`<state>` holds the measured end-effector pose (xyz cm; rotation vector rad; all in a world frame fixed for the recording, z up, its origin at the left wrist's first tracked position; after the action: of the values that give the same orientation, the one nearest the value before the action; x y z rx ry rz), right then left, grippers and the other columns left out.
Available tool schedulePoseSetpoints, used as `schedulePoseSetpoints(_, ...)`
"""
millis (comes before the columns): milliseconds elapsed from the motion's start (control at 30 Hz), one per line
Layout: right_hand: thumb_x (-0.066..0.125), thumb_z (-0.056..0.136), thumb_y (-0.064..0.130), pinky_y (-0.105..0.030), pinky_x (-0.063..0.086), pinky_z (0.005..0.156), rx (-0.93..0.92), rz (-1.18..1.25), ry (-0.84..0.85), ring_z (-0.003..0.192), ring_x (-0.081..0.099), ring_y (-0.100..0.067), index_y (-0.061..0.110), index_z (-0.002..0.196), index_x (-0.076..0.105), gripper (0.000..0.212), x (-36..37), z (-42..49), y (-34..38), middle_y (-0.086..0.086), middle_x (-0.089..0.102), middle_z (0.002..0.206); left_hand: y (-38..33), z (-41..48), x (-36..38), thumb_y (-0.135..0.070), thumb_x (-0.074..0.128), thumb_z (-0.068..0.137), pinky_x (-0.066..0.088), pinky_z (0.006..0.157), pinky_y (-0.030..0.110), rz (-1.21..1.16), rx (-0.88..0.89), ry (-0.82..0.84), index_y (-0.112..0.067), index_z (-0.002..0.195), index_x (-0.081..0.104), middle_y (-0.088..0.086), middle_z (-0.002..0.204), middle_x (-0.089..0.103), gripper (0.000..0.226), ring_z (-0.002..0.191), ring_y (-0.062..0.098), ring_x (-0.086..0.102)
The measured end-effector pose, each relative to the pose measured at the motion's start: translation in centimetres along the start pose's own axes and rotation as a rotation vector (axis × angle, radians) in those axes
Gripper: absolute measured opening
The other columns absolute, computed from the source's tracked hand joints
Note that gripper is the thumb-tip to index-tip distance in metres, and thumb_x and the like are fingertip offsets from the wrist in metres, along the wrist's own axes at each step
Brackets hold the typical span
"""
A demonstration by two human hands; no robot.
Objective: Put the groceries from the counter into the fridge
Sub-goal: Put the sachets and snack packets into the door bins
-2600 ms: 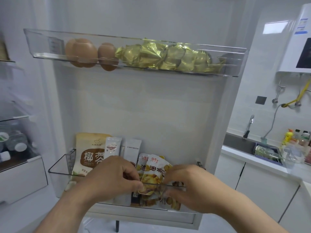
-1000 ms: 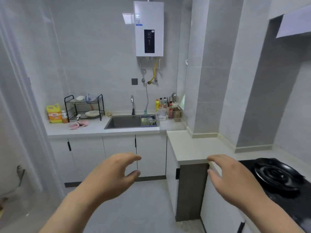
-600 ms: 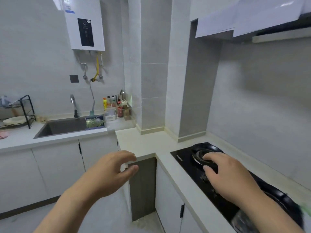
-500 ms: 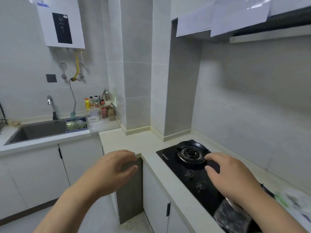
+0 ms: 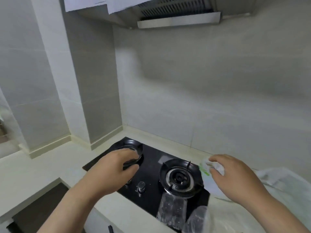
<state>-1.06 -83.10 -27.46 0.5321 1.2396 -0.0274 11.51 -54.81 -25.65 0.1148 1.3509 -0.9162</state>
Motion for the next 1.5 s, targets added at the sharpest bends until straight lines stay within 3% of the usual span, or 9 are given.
schedulePoseSetpoints(133, 0.057, 0.094, 0.028, -0.021, 0.038, 0.088, 0.119, -0.041, -0.033, 0.115, 0.055, -0.009, 0.031, 0.122, 0.062, 0.028, 0.1, 2.2, -2.9, 0.017, 0.06, 0.124, 0.4, 6.1, 2.5, -0.038, 0.058, 0.091, 0.046, 0.09, 0.02, -0.034, 0.102, 0.059, -0.033, 0.119, 0.064, -0.026, 0.116, 0.06, 0.028, 0.104, -0.004, 0.055)
schedulePoseSetpoints(333, 0.06, 0.092, 0.032, -0.028, 0.044, 0.095, 0.312, -0.053, -0.046, 0.113, 0.057, -0.011, 0.031, 0.119, 0.063, 0.028, 1.5, 4.2, -6.4, 0.015, 0.063, 0.124, 1.1, 13.4, 6.9, -0.036, 0.058, 0.093, 0.036, 0.085, 0.013, -0.099, 0.21, 0.156, -0.029, 0.125, 0.062, -0.029, 0.112, 0.053, 0.032, 0.107, -0.003, 0.051)
schedulePoseSetpoints(433, 0.057, 0.094, 0.032, -0.027, 0.043, 0.09, 0.406, -0.066, -0.036, 0.104, 0.056, -0.008, 0.034, 0.12, 0.061, 0.026, 2.1, 4.3, -7.8, 0.016, 0.06, 0.121, 1.1, 16.2, 9.6, -0.037, 0.059, 0.093, 0.039, 0.09, 0.016, -0.137, 0.262, 0.216, -0.028, 0.125, 0.062, -0.026, 0.118, 0.055, 0.033, 0.114, 0.001, 0.053)
schedulePoseSetpoints(600, 0.056, 0.095, 0.029, -0.027, 0.04, 0.096, 0.508, -0.098, -0.04, 0.117, 0.054, -0.014, 0.028, 0.119, 0.063, 0.025, 2.8, 3.6, -10.2, 0.01, 0.062, 0.122, -1.5, 19.1, 14.4, -0.032, 0.06, 0.093, 0.044, 0.092, 0.025, -0.206, 0.343, 0.321, -0.027, 0.118, 0.065, -0.024, 0.11, 0.058, 0.025, 0.109, 0.004, 0.055)
schedulePoseSetpoints(733, 0.055, 0.094, 0.033, -0.026, 0.04, 0.095, 0.55, -0.092, 0.021, 0.116, 0.054, -0.011, 0.031, 0.124, 0.06, 0.03, 4.2, 2.7, -12.5, 0.011, 0.06, 0.125, -4.5, 19.9, 18.2, -0.031, 0.061, 0.093, 0.041, 0.086, 0.014, -0.254, 0.401, 0.415, -0.029, 0.115, 0.066, -0.033, 0.103, 0.053, 0.023, 0.105, 0.0, 0.055)
schedulePoseSetpoints(1033, 0.052, 0.095, 0.035, -0.022, 0.04, 0.092, 0.553, -0.065, 0.067, 0.115, 0.055, -0.011, 0.03, 0.128, 0.059, 0.033, 5.8, 2.9, -19.0, 0.009, 0.061, 0.125, -9.4, 19.8, 27.3, -0.025, 0.066, 0.088, 0.051, 0.086, 0.024, -0.256, 0.374, 0.66, -0.047, 0.088, 0.059, -0.026, 0.097, 0.065, 0.023, 0.087, -0.005, 0.064)
schedulePoseSetpoints(1133, 0.051, 0.096, 0.035, -0.023, 0.041, 0.093, 0.57, -0.047, 0.134, 0.118, 0.055, -0.011, 0.029, 0.128, 0.059, 0.034, 7.0, 2.9, -21.5, 0.01, 0.06, 0.128, -10.3, 19.6, 29.9, -0.036, 0.062, 0.087, 0.052, 0.082, 0.025, -0.214, 0.331, 0.705, -0.043, 0.092, 0.063, -0.02, 0.089, 0.067, 0.008, 0.083, -0.003, 0.063)
schedulePoseSetpoints(1267, 0.052, 0.095, 0.037, -0.026, 0.043, 0.096, 0.577, -0.007, 0.187, 0.119, 0.055, -0.013, 0.029, 0.128, 0.059, 0.035, 8.7, 3.5, -24.9, 0.009, 0.059, 0.13, -11.5, 20.2, 33.8, -0.041, 0.06, 0.087, 0.05, 0.083, 0.02, -0.189, 0.288, 0.759, -0.037, 0.109, 0.066, -0.017, 0.094, 0.067, 0.023, 0.082, -0.003, 0.062)
schedulePoseSetpoints(1500, 0.05, 0.096, 0.035, -0.023, 0.042, 0.094, 0.53, 0.017, 0.257, 0.119, 0.055, -0.012, 0.027, 0.129, 0.06, 0.035, 11.3, 5.6, -29.1, 0.009, 0.059, 0.13, -14.2, 21.5, 40.9, -0.035, 0.058, 0.093, 0.033, 0.09, 0.01, -0.162, 0.263, 0.775, -0.026, 0.125, 0.062, -0.013, 0.128, 0.056, 0.033, 0.121, 0.005, 0.051)
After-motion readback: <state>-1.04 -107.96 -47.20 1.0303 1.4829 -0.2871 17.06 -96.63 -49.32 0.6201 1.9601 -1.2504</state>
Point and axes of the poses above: each hand's wrist, its own z-axis towards the middle knuckle, its own x-axis out of the palm, y = z × x, the point moved 7 cm from there along z, towards the middle knuckle
